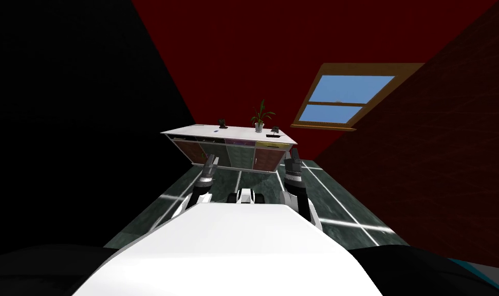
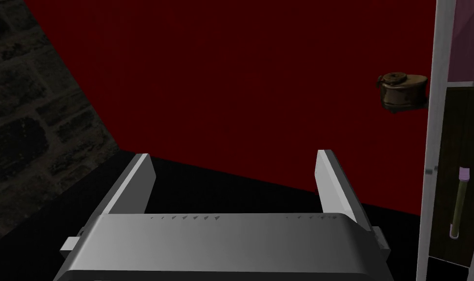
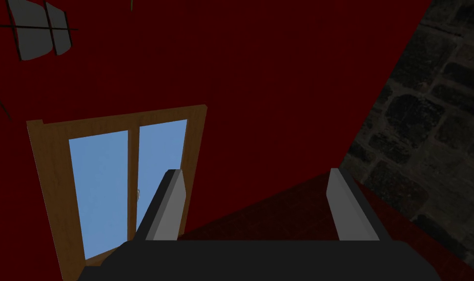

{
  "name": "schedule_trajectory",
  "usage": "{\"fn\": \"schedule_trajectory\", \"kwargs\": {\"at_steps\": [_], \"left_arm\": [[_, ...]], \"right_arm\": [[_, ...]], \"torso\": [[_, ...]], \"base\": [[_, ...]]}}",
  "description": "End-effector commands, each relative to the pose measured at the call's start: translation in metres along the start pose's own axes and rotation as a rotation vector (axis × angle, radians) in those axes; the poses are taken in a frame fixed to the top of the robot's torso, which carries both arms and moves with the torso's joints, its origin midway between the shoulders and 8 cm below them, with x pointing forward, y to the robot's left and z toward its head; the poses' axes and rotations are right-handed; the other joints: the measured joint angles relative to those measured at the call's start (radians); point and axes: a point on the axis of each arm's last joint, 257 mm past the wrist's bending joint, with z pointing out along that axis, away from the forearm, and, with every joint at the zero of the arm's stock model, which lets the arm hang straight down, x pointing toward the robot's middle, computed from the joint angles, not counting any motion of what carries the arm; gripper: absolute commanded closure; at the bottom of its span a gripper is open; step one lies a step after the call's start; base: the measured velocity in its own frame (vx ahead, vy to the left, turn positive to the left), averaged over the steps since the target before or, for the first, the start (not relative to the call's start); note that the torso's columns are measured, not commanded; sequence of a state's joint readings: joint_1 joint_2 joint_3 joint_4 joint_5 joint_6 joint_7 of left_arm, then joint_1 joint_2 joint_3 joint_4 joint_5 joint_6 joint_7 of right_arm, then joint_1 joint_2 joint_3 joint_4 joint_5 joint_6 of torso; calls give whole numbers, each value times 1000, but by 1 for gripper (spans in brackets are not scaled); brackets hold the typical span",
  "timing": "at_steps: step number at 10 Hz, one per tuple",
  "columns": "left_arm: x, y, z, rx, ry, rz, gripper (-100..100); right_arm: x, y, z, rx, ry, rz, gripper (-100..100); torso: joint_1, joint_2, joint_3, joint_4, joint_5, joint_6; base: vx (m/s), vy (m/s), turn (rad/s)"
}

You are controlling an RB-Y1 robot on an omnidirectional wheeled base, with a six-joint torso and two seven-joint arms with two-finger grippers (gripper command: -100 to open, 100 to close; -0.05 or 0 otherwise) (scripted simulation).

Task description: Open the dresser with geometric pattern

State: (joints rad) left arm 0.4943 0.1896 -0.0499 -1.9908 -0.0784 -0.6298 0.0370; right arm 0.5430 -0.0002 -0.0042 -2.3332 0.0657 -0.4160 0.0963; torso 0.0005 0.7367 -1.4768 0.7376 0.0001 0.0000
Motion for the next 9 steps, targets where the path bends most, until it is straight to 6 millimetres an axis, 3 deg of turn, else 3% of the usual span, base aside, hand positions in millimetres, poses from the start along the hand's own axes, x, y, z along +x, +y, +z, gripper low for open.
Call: {"fn": "schedule_trajectory", "kwargs": {"at_steps": [1,9], "left_arm": [[1,16,-10,-6,12,2,-100],[6,56,-39,-24,22,-6,-100]], "right_arm": [[0,0,0,0,0,0,0],[0,0,0,0,0,0,0]], "torso": [[1,1,1,0,0,0],[-1,2,1,1,0,0]], "base": [[143,4,-32],[137,6,-27]]}}
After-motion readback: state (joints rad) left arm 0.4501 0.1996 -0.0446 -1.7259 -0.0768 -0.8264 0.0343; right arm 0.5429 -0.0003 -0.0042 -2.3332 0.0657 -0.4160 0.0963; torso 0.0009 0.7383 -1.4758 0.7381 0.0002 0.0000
